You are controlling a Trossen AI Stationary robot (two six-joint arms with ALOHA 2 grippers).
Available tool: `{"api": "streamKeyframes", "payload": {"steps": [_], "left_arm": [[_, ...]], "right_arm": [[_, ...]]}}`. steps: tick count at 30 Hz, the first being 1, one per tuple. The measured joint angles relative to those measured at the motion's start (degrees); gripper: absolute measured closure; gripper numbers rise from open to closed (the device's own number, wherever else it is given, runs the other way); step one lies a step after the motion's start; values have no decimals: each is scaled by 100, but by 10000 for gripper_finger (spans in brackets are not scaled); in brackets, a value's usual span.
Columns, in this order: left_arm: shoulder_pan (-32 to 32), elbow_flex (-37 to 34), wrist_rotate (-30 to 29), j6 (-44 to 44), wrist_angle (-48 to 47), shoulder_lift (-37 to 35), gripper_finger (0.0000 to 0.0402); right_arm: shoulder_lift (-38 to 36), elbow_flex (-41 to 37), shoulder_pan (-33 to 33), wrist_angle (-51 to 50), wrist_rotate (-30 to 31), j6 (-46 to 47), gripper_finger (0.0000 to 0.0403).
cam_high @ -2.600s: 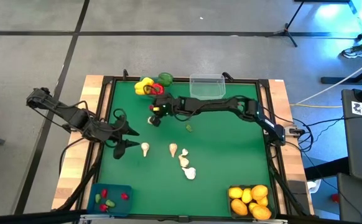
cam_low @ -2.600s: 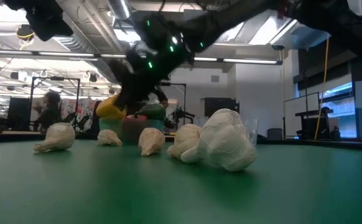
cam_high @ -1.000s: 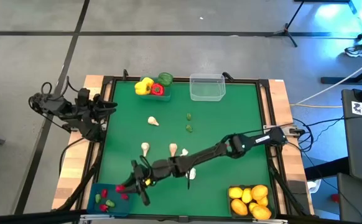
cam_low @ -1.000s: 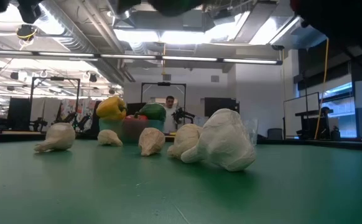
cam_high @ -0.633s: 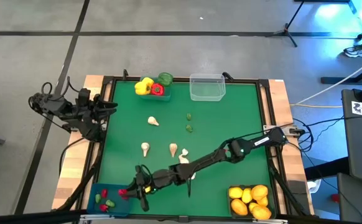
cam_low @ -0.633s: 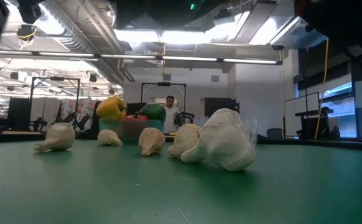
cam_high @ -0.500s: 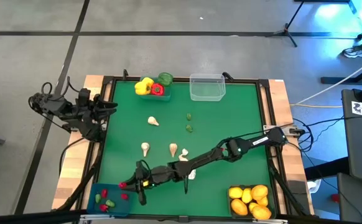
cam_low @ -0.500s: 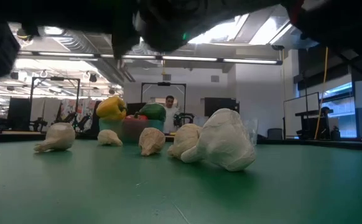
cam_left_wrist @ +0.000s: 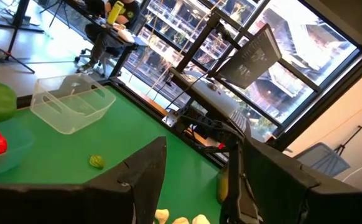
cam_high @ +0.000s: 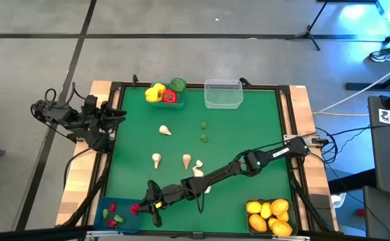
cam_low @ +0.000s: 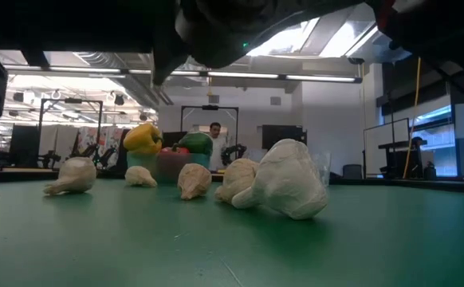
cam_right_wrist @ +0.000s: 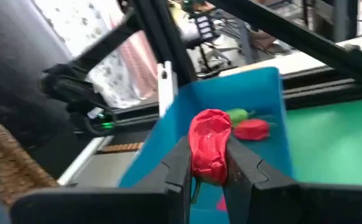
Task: Sort produce into baskets
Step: Put the red chili into pepper into the blue bin, then put the green chili pepper into the blue bin
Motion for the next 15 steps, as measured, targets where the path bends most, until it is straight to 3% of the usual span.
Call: {"api": "streamKeyframes", "payload": {"steps": [6,15], "left_arm": [[-2,0,0,-4,0,0,194],[0,0,0,2,-2,0,194]], "right_arm": [[-3,3,-55,85,-7,-216,332],[-3,3,-79,96,-207,-124,216]]}}
